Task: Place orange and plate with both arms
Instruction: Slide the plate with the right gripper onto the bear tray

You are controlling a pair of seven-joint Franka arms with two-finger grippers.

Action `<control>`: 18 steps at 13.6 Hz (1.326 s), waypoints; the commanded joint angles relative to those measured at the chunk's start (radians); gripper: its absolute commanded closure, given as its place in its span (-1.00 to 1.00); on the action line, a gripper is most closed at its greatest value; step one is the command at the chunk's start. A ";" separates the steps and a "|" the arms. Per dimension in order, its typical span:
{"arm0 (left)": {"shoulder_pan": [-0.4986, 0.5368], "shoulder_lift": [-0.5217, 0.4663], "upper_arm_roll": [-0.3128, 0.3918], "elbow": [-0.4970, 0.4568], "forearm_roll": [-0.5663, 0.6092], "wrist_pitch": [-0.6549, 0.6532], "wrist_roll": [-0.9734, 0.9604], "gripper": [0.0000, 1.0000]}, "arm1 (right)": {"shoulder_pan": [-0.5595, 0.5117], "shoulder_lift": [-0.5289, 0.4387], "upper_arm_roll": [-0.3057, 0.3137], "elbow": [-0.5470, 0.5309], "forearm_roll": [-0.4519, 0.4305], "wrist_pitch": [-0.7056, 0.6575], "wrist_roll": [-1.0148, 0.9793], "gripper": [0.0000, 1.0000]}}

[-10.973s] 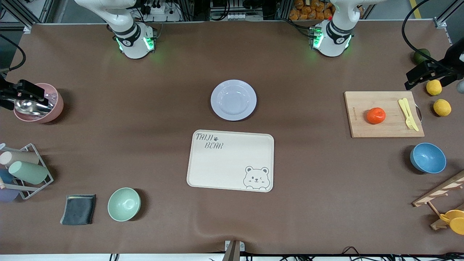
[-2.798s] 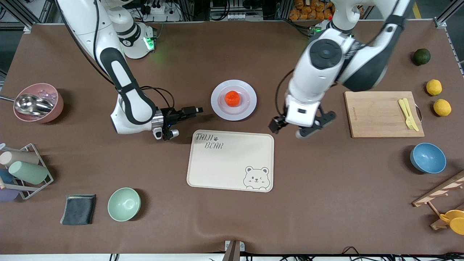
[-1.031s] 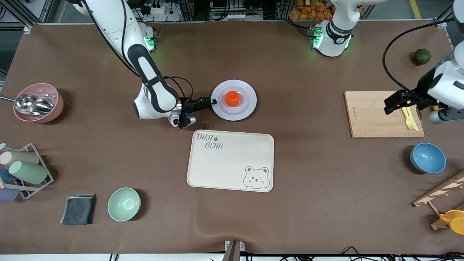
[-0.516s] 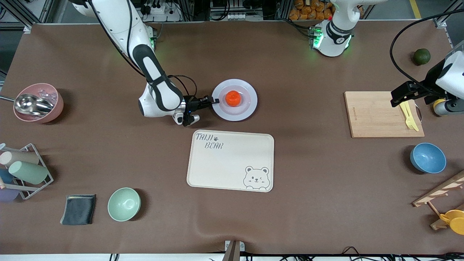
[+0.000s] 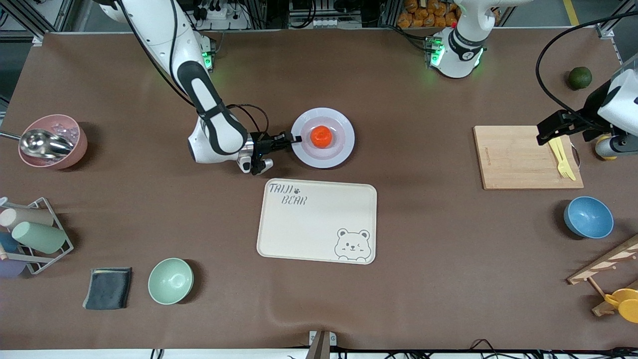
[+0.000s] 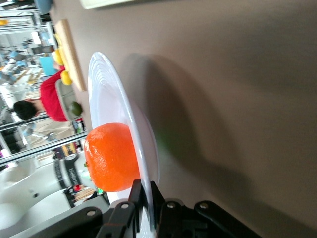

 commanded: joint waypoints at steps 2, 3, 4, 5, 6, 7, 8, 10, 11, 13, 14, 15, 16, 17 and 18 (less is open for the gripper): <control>-0.008 -0.026 0.014 -0.023 -0.022 -0.005 0.027 -1.00 | -0.047 -0.052 0.005 -0.017 0.026 -0.107 -0.010 1.00; -0.008 -0.026 0.014 -0.022 -0.021 -0.005 0.027 -1.00 | -0.050 -0.067 0.007 -0.016 0.029 -0.111 -0.010 1.00; -0.008 -0.026 0.014 -0.022 -0.021 -0.005 0.027 -1.00 | -0.053 -0.075 0.005 -0.011 0.055 -0.112 -0.010 1.00; -0.008 -0.026 0.014 -0.022 -0.021 -0.003 0.027 -1.00 | -0.056 -0.075 0.004 0.000 0.065 -0.111 -0.001 1.00; -0.008 -0.025 0.014 -0.022 -0.022 -0.003 0.027 -1.00 | -0.065 -0.069 0.004 0.024 0.076 -0.106 0.005 1.00; -0.009 -0.025 0.014 -0.020 -0.021 -0.001 0.027 -1.00 | -0.068 -0.064 0.002 0.050 0.087 -0.098 0.034 1.00; -0.009 -0.025 0.014 -0.020 -0.022 -0.001 0.027 -1.00 | -0.070 -0.063 -0.001 0.069 0.089 -0.094 0.057 1.00; -0.008 -0.026 0.014 -0.015 -0.022 -0.003 0.027 -1.00 | -0.100 -0.063 -0.003 0.098 0.089 -0.056 0.079 1.00; -0.006 -0.025 0.014 -0.014 -0.022 -0.003 0.027 -1.00 | -0.110 -0.058 -0.003 0.116 0.087 -0.034 0.096 1.00; -0.005 -0.028 0.014 -0.011 -0.021 -0.005 0.027 -1.00 | -0.131 -0.042 -0.003 0.162 0.084 0.033 0.125 1.00; -0.005 -0.023 0.014 -0.011 -0.021 -0.005 0.027 -1.00 | -0.147 -0.031 -0.003 0.182 0.084 0.058 0.131 1.00; -0.005 -0.022 0.014 -0.011 -0.021 -0.005 0.026 -1.00 | -0.163 -0.009 -0.003 0.207 0.084 0.072 0.131 1.00; -0.005 -0.022 0.014 -0.011 -0.019 -0.005 0.026 -1.00 | -0.167 0.021 -0.003 0.239 0.085 0.095 0.133 1.00; -0.005 -0.020 0.014 -0.009 -0.019 -0.005 0.026 -1.00 | -0.167 0.046 -0.001 0.263 0.087 0.133 0.139 1.00; -0.005 -0.020 0.014 -0.006 -0.015 -0.005 0.027 -1.00 | -0.161 0.067 -0.001 0.289 0.090 0.168 0.143 1.00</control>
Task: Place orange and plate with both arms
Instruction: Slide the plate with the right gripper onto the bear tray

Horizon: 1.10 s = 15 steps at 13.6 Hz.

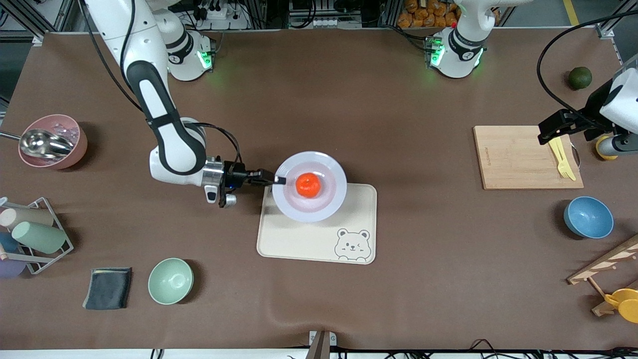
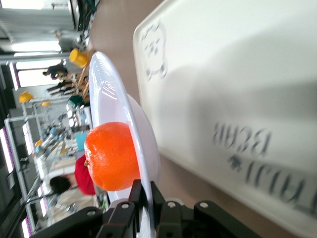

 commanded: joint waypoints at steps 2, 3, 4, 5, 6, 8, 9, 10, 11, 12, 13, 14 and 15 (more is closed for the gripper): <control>-0.004 -0.015 0.011 -0.006 -0.008 -0.005 0.027 -1.00 | 0.001 0.112 0.014 0.134 0.022 0.086 0.036 1.00; -0.004 -0.015 0.011 -0.006 -0.008 -0.005 0.027 -1.00 | 0.001 0.132 0.015 0.159 0.024 0.088 0.038 1.00; -0.004 -0.015 0.011 -0.006 -0.008 -0.005 0.027 -1.00 | 0.004 0.144 0.015 0.179 0.025 0.094 0.053 1.00; -0.004 -0.015 0.011 -0.007 -0.007 -0.005 0.027 -1.00 | 0.013 0.152 0.015 0.193 0.025 0.111 0.073 1.00; -0.004 -0.015 0.011 -0.006 -0.007 -0.005 0.027 -1.00 | 0.024 0.160 0.015 0.199 0.025 0.132 0.076 1.00; -0.003 -0.014 0.011 -0.006 -0.007 -0.005 0.027 -1.00 | 0.040 0.186 0.015 0.219 0.025 0.166 0.076 1.00; -0.003 -0.014 0.011 -0.006 -0.007 -0.005 0.027 -1.00 | 0.044 0.197 0.015 0.222 0.025 0.168 0.074 1.00; -0.004 -0.014 0.011 -0.006 -0.007 -0.005 0.026 -1.00 | 0.055 0.198 0.015 0.222 0.027 0.185 0.076 1.00; -0.003 -0.012 0.011 -0.004 -0.005 -0.005 0.023 -1.00 | 0.064 0.198 0.015 0.222 0.025 0.214 0.076 1.00; -0.004 -0.011 0.011 -0.004 -0.004 -0.005 0.021 -1.00 | 0.078 0.198 0.015 0.222 0.025 0.225 0.076 1.00; -0.003 -0.011 0.011 -0.004 -0.004 -0.005 0.021 -1.00 | 0.083 0.198 0.015 0.222 0.025 0.226 0.076 1.00; -0.004 -0.011 0.011 -0.004 -0.004 -0.005 0.021 -1.00 | 0.087 0.198 0.015 0.221 0.025 0.226 0.077 1.00; -0.004 -0.011 0.011 -0.003 -0.005 -0.005 0.021 -1.00 | 0.087 0.198 0.015 0.219 0.024 0.226 0.078 0.86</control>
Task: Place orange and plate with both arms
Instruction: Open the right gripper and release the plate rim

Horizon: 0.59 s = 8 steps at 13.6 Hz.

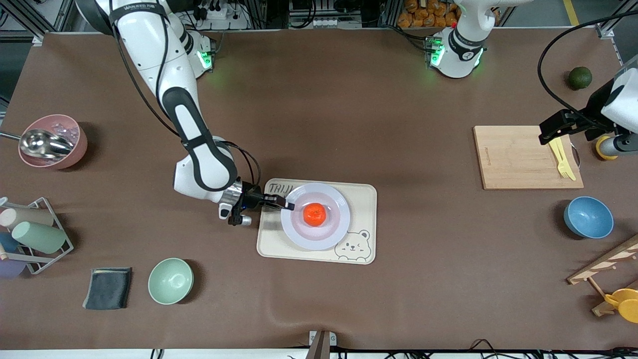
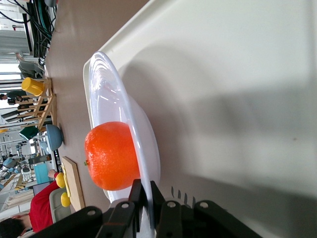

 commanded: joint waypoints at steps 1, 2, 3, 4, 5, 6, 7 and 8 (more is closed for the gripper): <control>-0.005 -0.011 0.008 -0.003 -0.005 -0.005 0.021 -1.00 | 0.007 0.010 0.000 0.021 0.025 0.007 0.011 0.78; -0.005 -0.011 0.008 -0.004 -0.005 -0.005 0.021 -1.00 | 0.007 0.010 -0.001 0.019 0.023 0.007 0.015 0.36; -0.005 -0.011 0.008 -0.004 -0.005 -0.005 0.019 -1.00 | 0.003 0.010 -0.001 0.016 0.023 0.006 0.018 0.41; -0.003 -0.009 0.008 -0.004 -0.007 -0.005 0.021 -1.00 | -0.005 0.008 -0.001 0.015 0.022 0.004 0.022 0.36; -0.003 -0.008 0.008 -0.004 -0.007 -0.005 0.021 -1.00 | -0.008 0.008 -0.001 0.015 0.019 0.003 0.022 -0.02; -0.003 -0.008 0.008 -0.004 -0.007 -0.005 0.018 -1.00 | -0.012 0.008 -0.001 0.013 0.015 0.000 0.023 -0.30; -0.006 -0.006 0.008 -0.004 -0.005 -0.005 0.010 -1.00 | -0.013 0.008 -0.001 0.015 0.014 0.000 0.023 -0.99; -0.008 -0.006 0.008 -0.004 -0.005 -0.005 0.010 -1.00 | -0.013 0.008 -0.003 0.015 0.009 0.001 0.023 -1.00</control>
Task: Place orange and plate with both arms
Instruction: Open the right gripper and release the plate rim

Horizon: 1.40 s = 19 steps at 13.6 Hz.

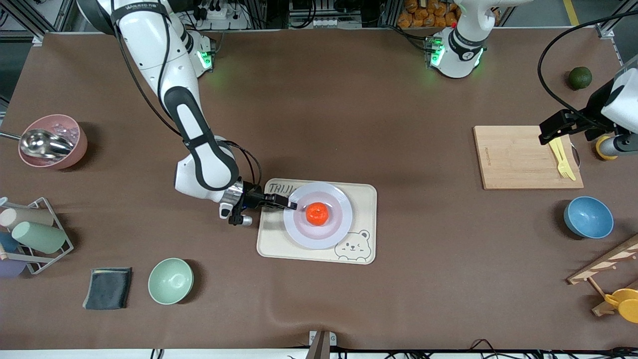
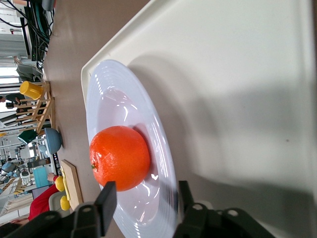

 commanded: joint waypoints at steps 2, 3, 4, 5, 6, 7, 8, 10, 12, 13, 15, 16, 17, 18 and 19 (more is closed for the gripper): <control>-0.005 -0.006 0.008 -0.003 -0.005 -0.005 0.013 -1.00 | -0.019 0.008 0.004 0.014 0.003 -0.005 0.014 -1.00; -0.005 -0.006 0.008 -0.003 -0.005 -0.005 0.012 -1.00 | -0.022 0.005 0.004 0.014 -0.023 -0.005 0.051 -1.00; -0.006 -0.006 0.008 -0.003 -0.005 -0.005 0.007 -1.00 | -0.023 -0.003 0.004 0.014 -0.081 -0.005 0.109 -1.00; -0.006 -0.009 0.008 -0.003 -0.005 -0.005 0.006 -1.00 | -0.026 -0.009 0.004 0.016 -0.140 -0.005 0.170 -1.00; -0.005 -0.011 0.008 -0.003 -0.005 -0.005 0.006 -1.00 | -0.034 -0.024 0.004 0.014 -0.188 -0.008 0.218 -1.00; -0.005 -0.014 0.008 -0.003 -0.005 -0.005 0.006 -1.00 | -0.043 -0.036 0.003 0.013 -0.213 -0.029 0.250 -1.00; -0.005 -0.014 0.008 -0.003 -0.005 -0.005 0.006 -1.00 | -0.057 -0.044 0.003 0.011 -0.222 -0.061 0.261 -1.00; -0.005 -0.017 0.008 -0.003 -0.007 -0.006 0.007 -1.00 | -0.100 -0.067 0.003 0.002 -0.227 -0.127 0.264 -1.00; -0.005 -0.020 0.008 -0.003 -0.007 -0.006 0.012 -1.00 | -0.146 -0.099 -0.012 -0.004 -0.323 -0.212 0.307 -1.00; -0.005 -0.022 0.008 -0.003 -0.008 -0.006 0.013 -1.00 | -0.172 -0.125 -0.016 0.002 -0.425 -0.268 0.372 -1.00; -0.005 -0.022 0.008 -0.005 -0.012 -0.006 0.018 -1.00 | -0.223 -0.196 -0.022 0.010 -0.605 -0.379 0.492 -1.00; -0.005 -0.022 0.008 -0.007 -0.013 -0.006 0.019 -1.00 | -0.252 -0.228 -0.028 0.014 -0.679 -0.428 0.525 -1.00; -0.005 -0.022 0.008 -0.008 -0.015 -0.008 0.021 -1.00 | -0.279 -0.245 -0.029 0.031 -0.746 -0.492 0.540 -1.00; -0.005 -0.022 0.008 -0.010 -0.015 -0.009 0.022 -1.00 | -0.316 -0.250 -0.032 0.059 -0.808 -0.560 0.542 -1.00; -0.005 -0.022 0.008 -0.010 -0.019 -0.017 0.022 -1.00 | -0.351 -0.248 -0.034 0.092 -0.860 -0.618 0.540 -1.00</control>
